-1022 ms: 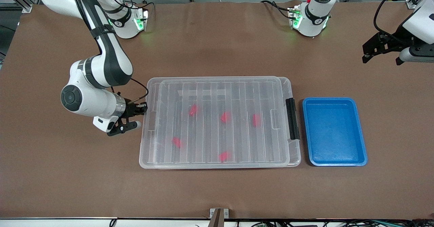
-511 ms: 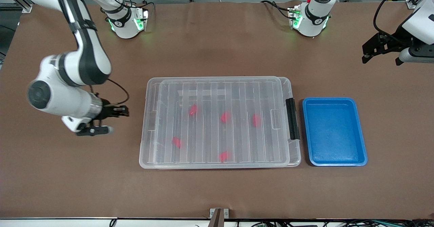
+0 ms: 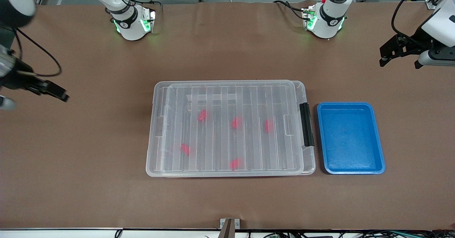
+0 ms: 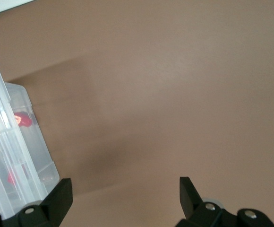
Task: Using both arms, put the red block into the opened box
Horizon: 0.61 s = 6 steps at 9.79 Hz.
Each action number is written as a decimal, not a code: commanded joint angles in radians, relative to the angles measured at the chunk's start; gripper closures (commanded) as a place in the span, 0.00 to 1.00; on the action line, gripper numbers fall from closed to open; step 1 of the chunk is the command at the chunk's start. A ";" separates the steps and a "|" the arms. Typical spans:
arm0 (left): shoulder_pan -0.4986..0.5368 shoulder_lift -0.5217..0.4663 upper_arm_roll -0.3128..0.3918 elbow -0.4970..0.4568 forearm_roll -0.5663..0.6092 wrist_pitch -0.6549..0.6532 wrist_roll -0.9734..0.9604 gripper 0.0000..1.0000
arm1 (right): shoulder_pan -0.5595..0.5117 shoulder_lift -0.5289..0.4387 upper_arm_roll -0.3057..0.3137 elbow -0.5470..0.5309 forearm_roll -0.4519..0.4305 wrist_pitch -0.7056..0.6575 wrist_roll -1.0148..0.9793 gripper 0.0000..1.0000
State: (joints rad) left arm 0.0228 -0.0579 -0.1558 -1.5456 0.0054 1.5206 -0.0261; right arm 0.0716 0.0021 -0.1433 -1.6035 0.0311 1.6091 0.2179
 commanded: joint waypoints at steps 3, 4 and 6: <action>-0.001 0.013 -0.004 -0.016 0.002 0.010 -0.011 0.00 | -0.070 0.003 0.013 0.180 -0.017 -0.267 -0.152 0.00; -0.001 0.023 -0.004 -0.002 0.002 0.009 0.001 0.00 | -0.078 -0.019 0.013 0.174 -0.019 -0.270 -0.155 0.00; -0.006 0.023 -0.005 0.005 0.002 0.009 0.000 0.00 | -0.084 -0.017 0.018 0.172 -0.014 -0.259 -0.157 0.00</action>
State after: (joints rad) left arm 0.0214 -0.0574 -0.1567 -1.5401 0.0054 1.5285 -0.0266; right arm 0.0039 -0.0080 -0.1431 -1.4322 0.0302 1.3525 0.0748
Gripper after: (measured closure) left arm 0.000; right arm 0.000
